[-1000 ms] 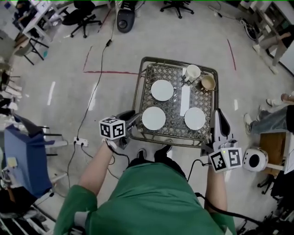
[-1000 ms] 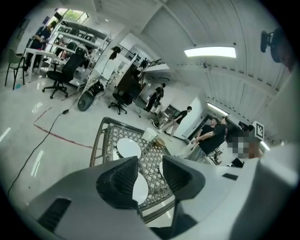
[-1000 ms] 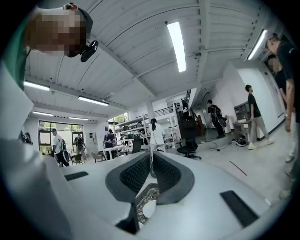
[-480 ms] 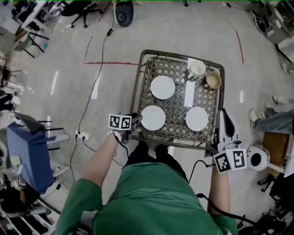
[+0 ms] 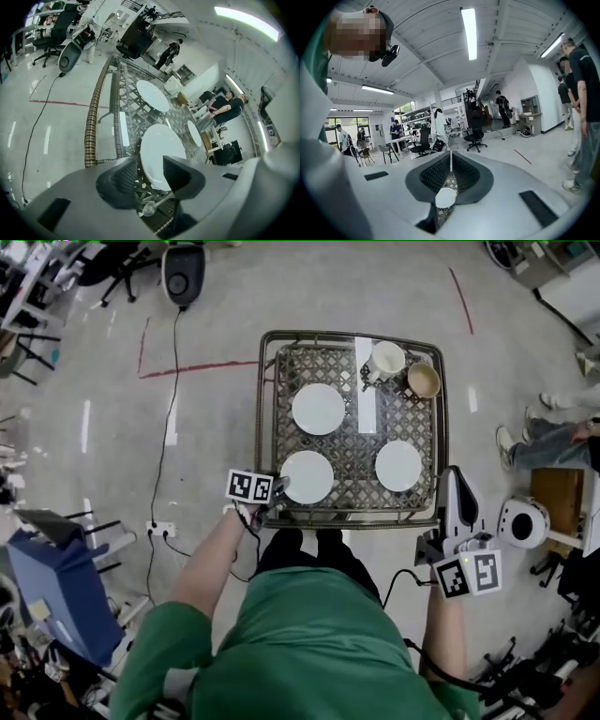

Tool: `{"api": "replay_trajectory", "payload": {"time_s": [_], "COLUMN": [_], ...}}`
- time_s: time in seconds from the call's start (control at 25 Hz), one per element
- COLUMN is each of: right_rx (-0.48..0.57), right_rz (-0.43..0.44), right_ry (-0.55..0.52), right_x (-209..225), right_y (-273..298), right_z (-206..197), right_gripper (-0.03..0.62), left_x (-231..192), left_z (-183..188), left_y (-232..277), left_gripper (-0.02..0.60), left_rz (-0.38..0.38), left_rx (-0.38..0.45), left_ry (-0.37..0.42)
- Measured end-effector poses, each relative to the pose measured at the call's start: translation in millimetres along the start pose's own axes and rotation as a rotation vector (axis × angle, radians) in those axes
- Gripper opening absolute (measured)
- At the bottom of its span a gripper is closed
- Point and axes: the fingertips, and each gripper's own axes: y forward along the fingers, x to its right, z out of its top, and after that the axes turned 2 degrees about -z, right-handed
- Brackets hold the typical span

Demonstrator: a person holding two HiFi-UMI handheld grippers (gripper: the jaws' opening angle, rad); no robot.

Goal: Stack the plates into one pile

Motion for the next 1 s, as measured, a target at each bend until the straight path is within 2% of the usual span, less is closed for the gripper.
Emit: {"api": "replay_trajectory", "payload": {"time_s": [0.24, 0.36, 0.48, 0.6, 1.0], "right_rx": [-0.021, -0.024, -0.021, -0.019, -0.021], "right_rz": [-0.037, -0.052, -0.06, -0.062, -0.021], "right_ry": [0.017, 0.022, 0.026, 0.013, -0.012], "right_x": [-5.4, -6.7, -6.8, -7.7, -11.7], "right_y": [-9.1, -15.0, -18.5, -18.9, -14.3], "right_z": [-14.8, -19.1, -19.0, -17.0, -14.4], "right_gripper": [0.024, 0.024, 0.023, 0.024, 0.023], "left_x": [0.8, -6.5, -6.8, 4.2, 54.4], "left_z": [-12.4, -13.8, -6.6, 8.2, 46.4], "left_y": [11.0, 10.7, 7.3, 1.2, -5.2], "left_gripper": [0.155, 0.099, 0.066, 0.049, 0.032], "left_rz": [-0.011, 0.012, 0.012, -0.033, -0.155], "left_rx": [-0.074, -0.08, -0.046, 0.007, 0.068], "left_ry": [0.047, 0.054, 0.053, 0.046, 0.135]}}
